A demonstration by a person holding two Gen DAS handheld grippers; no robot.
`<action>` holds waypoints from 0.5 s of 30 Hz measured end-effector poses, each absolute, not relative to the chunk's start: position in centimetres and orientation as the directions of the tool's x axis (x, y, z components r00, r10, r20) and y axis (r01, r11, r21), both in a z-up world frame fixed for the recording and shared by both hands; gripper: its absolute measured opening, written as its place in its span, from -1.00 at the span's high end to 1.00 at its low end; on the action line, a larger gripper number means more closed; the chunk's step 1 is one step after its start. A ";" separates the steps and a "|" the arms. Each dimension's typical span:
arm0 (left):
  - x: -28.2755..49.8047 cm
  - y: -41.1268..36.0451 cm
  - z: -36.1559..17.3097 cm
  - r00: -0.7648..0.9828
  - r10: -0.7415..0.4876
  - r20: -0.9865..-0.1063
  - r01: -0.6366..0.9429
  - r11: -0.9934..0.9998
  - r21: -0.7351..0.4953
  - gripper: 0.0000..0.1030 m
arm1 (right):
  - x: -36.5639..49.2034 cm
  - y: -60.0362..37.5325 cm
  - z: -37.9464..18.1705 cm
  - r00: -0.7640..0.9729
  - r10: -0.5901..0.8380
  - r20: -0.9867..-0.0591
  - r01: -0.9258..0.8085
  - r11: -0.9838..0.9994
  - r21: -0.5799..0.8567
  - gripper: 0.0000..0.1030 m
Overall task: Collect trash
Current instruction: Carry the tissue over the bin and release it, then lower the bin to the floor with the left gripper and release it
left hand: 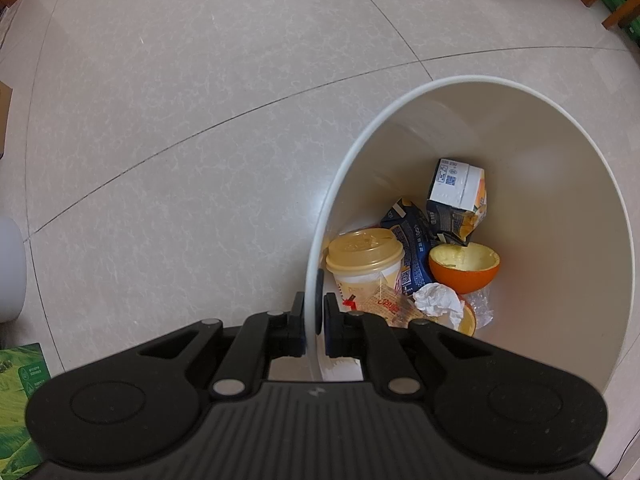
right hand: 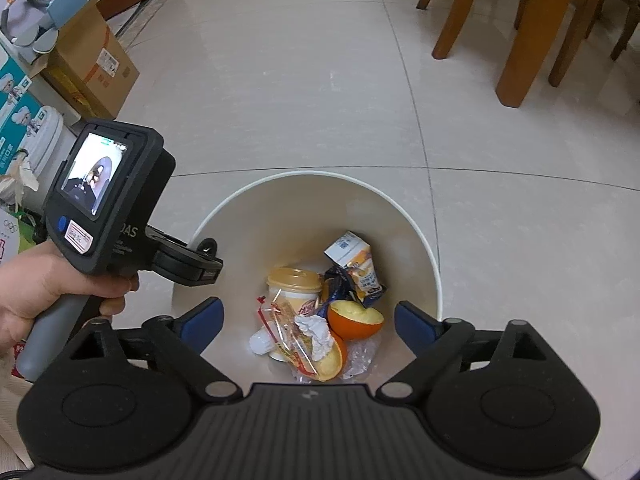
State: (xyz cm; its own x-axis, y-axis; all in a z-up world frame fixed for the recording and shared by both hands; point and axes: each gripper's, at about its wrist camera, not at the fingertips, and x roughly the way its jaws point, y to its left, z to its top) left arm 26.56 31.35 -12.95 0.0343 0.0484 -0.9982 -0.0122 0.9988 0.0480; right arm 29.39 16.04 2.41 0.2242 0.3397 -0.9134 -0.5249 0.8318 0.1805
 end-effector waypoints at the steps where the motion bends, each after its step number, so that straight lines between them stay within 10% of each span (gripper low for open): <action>1: 26.6 31.3 -12.9 0.035 0.048 -0.998 -0.011 0.999 0.048 0.89 | 29.2 16.0 2.4 0.232 0.331 -0.915 -0.520 0.837 0.170 -0.86; 15: 26.4 31.5 -12.6 0.044 0.027 -0.999 0.005 1.000 0.027 0.86 | 27.3 14.6 1.4 0.230 0.282 -0.931 -0.431 0.888 0.162 -0.88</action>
